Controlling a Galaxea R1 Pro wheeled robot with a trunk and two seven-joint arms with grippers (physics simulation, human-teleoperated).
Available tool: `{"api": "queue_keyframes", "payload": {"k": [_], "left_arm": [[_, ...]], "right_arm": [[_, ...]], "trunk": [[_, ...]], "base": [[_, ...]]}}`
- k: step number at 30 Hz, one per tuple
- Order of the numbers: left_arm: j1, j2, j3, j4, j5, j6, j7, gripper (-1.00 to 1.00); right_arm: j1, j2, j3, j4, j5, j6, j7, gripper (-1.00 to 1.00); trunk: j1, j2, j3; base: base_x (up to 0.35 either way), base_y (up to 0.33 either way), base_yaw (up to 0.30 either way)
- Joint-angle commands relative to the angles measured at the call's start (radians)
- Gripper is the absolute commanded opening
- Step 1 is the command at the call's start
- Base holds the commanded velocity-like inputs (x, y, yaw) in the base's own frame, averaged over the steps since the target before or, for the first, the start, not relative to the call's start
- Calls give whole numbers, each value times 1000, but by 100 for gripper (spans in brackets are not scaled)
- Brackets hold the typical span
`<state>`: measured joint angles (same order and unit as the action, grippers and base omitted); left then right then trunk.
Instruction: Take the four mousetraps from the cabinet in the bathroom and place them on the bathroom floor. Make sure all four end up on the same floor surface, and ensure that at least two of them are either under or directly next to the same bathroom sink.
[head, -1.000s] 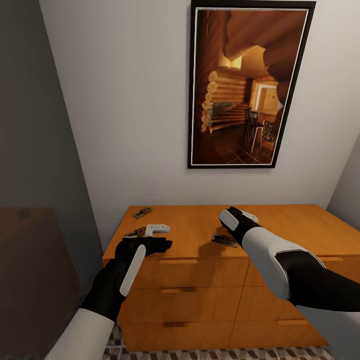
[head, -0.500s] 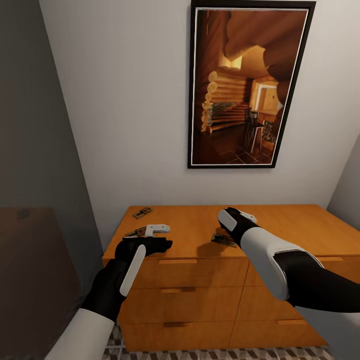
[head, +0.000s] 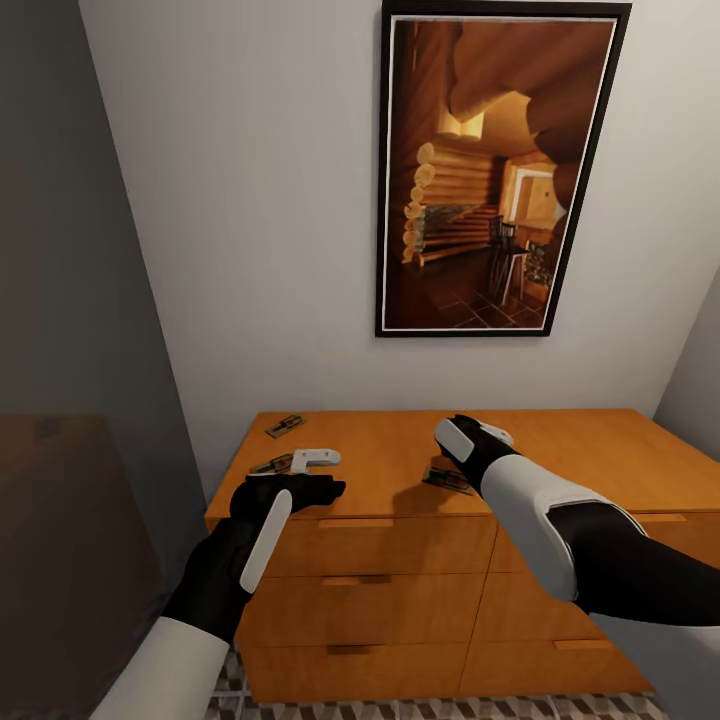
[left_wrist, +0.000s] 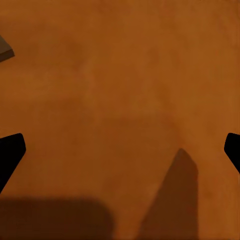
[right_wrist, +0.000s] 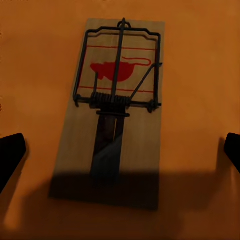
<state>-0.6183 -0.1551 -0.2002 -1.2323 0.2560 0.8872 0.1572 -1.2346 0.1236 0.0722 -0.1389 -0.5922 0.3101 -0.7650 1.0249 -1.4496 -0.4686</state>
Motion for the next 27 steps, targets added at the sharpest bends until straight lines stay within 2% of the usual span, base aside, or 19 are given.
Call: {"api": "queue_keyframes", "payload": {"k": [1,2,3,7,15,27], "left_arm": [[0,0,-1,-1,11,4,10,100],[0,0,-1,-1,11,4,10,100],[-1,0,-1,-1,11,4,10,100],[-1,0,-1,-1,11,4,10,100],[-1,0,-1,2,11,3,9,100],[-1,-1,-1,3,11,2,9,100]], "right_arm": [[0,-1,-12,20,-11,10,-4,100],[0,-2,-12,21,-11,10,-2,100],[0,-2,-12,22,-12,10,-1,-100],[0,-3,-12,26,-12,17,4,-100],[0,-7,-15,27,-14,86,20,-100],[0,-11,-10,9,-5,85,15,-100]], "trunk": [[0,0,-1],[0,0,-1],[0,0,-1],[0,0,-1],[0,0,-1],[0,0,-1]], "base": [[0,0,0],[0,0,0],[0,0,0],[0,0,0],[0,0,0],[0,0,0]]}}
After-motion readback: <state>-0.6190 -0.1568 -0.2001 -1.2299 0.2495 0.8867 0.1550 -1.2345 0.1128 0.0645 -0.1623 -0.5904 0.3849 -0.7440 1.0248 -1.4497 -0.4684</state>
